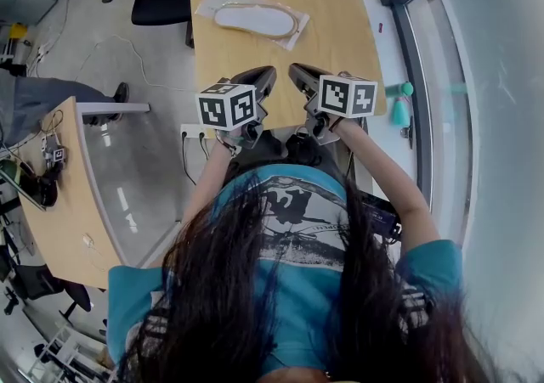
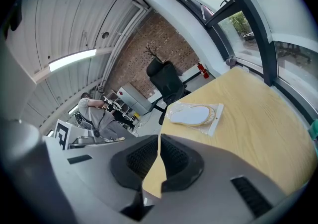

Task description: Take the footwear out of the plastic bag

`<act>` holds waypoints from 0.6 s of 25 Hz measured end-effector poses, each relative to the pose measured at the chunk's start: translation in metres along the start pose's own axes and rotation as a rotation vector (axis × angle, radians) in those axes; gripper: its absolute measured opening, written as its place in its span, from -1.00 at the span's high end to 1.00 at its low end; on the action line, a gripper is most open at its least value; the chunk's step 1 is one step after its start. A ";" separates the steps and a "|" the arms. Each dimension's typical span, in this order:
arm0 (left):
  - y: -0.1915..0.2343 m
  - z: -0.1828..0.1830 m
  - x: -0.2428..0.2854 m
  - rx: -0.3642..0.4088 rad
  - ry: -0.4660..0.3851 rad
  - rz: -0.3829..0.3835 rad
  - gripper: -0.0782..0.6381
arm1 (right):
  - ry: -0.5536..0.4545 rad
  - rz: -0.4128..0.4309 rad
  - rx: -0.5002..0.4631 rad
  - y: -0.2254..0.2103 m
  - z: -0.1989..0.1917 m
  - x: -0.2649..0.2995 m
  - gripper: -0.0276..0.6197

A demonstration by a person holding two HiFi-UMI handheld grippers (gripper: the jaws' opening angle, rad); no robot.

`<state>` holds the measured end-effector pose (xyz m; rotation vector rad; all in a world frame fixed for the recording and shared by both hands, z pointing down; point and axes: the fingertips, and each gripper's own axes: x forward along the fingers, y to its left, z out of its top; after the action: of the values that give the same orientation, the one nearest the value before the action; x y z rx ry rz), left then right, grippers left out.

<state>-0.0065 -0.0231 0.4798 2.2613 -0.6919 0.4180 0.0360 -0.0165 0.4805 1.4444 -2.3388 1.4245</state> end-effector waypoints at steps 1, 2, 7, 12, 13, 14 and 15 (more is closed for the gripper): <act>0.001 0.000 -0.001 -0.002 0.000 -0.002 0.77 | 0.002 -0.001 -0.003 0.001 0.000 0.001 0.83; 0.002 0.000 -0.001 -0.003 0.000 -0.002 0.77 | 0.004 -0.001 -0.006 0.001 -0.001 0.002 0.83; 0.005 0.003 -0.002 -0.013 -0.002 -0.001 0.77 | 0.012 -0.006 -0.008 0.002 0.000 0.004 0.83; -0.005 -0.008 0.011 -0.007 0.000 0.004 0.77 | 0.008 -0.009 -0.006 -0.017 -0.003 -0.008 0.83; -0.006 -0.010 0.014 -0.007 0.000 0.005 0.77 | 0.007 -0.010 -0.006 -0.020 -0.003 -0.009 0.83; -0.005 -0.010 0.014 -0.008 0.000 0.006 0.77 | 0.008 -0.011 -0.006 -0.020 -0.003 -0.009 0.83; -0.002 -0.008 0.012 -0.010 0.000 0.005 0.77 | 0.011 -0.014 -0.005 -0.019 -0.003 -0.006 0.83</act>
<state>0.0037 -0.0201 0.4896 2.2504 -0.6978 0.4158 0.0519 -0.0130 0.4916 1.4450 -2.3202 1.4180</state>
